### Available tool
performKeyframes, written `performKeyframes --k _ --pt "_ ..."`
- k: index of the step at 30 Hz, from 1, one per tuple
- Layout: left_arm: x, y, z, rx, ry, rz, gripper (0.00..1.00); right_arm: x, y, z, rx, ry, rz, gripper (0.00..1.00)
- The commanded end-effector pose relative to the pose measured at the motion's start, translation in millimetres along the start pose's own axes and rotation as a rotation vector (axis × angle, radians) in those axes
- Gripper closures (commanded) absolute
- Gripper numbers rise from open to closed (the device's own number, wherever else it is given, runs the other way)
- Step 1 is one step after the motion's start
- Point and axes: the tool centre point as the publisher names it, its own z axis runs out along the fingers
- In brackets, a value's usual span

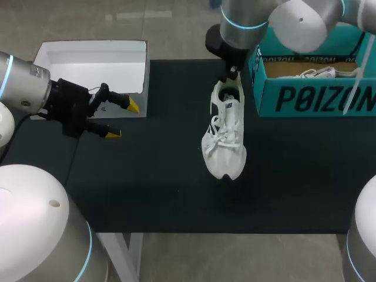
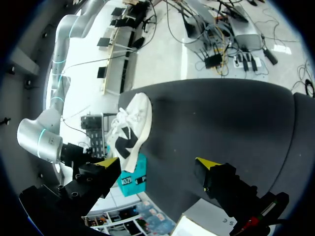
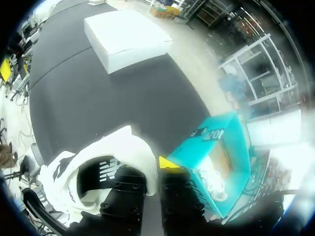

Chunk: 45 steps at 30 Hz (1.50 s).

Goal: Take the shoe out of the shoebox, open the shoe tongue, remove and reinsert the insole, then place the shoe into the shoebox

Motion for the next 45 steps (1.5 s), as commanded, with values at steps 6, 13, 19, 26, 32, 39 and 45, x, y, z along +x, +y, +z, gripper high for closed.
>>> performKeyframes --k 6,13,19,26,32,39,45 --pt "-0.4 -0.3 -0.4 -0.001 0.004 0.001 0.0 -55.7 -11.6 -26.7 0.177 -0.04 0.181 1.0" --pt "-0.4 -0.3 -0.4 -0.001 0.004 0.001 0.0 -55.7 -11.6 -26.7 0.177 -0.04 0.181 1.0" --pt "-0.4 -0.3 -0.4 -0.001 0.004 0.001 0.0 -55.7 -11.6 -26.7 0.177 -0.04 0.181 1.0" --pt "-0.4 -0.3 -0.4 -0.001 0.004 0.001 0.0 -55.7 -11.6 -26.7 0.177 -0.04 0.181 1.0" --pt "-0.4 -0.3 -0.4 -0.001 0.004 0.001 0.0 -55.7 -11.6 -26.7 0.177 -0.04 0.181 1.0" --pt "-0.4 -0.3 -0.4 -0.001 0.004 0.001 0.0 -76.0 -17.0 -34.1 0.139 -0.055 0.281 1.0" --pt "-0.4 -0.3 -0.4 -0.001 0.004 0.001 0.0 -114.2 -34.9 -45.8 0.092 -0.048 0.482 1.0"
